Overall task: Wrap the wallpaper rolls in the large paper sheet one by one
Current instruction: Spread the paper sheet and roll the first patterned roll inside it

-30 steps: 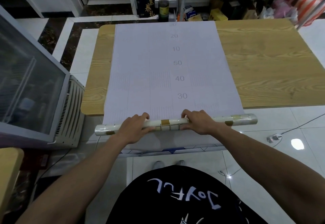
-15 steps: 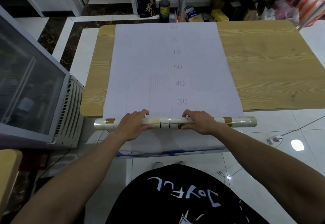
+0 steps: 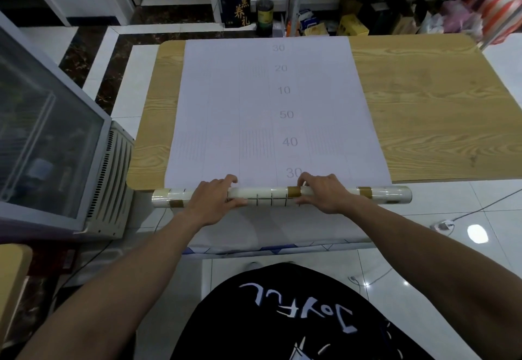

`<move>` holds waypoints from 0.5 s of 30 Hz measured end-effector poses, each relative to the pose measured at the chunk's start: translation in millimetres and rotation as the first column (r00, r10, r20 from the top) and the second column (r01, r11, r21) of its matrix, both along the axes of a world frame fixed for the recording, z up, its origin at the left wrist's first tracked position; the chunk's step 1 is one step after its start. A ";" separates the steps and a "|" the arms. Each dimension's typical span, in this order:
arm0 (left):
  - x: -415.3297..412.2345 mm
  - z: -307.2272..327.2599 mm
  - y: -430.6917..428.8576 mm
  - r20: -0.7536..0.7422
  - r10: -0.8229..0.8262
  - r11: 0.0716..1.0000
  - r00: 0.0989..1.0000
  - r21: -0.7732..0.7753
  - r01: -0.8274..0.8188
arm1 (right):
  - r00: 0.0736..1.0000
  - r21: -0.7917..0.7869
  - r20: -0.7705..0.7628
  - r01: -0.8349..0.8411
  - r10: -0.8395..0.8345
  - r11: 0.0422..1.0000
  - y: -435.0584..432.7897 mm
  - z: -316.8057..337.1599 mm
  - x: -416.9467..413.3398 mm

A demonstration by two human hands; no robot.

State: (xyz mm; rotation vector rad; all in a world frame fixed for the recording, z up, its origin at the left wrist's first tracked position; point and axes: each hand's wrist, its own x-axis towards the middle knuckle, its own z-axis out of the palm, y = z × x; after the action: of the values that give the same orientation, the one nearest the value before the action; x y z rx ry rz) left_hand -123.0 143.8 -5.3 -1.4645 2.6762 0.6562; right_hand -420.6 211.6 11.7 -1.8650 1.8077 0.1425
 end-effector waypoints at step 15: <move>-5.3 -5.8 0.5 0.013 0.051 0.993 0.999 -0.107 -0.049 | 0.995 -0.041 -0.004 0.104 -0.104 0.994 -6.2 -3.6 -9.5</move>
State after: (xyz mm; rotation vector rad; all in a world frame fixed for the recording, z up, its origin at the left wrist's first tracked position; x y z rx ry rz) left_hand -128.3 144.3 -11.1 -1.5589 2.7106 0.5094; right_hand -430.0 205.3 8.2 -1.7946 1.9211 0.0747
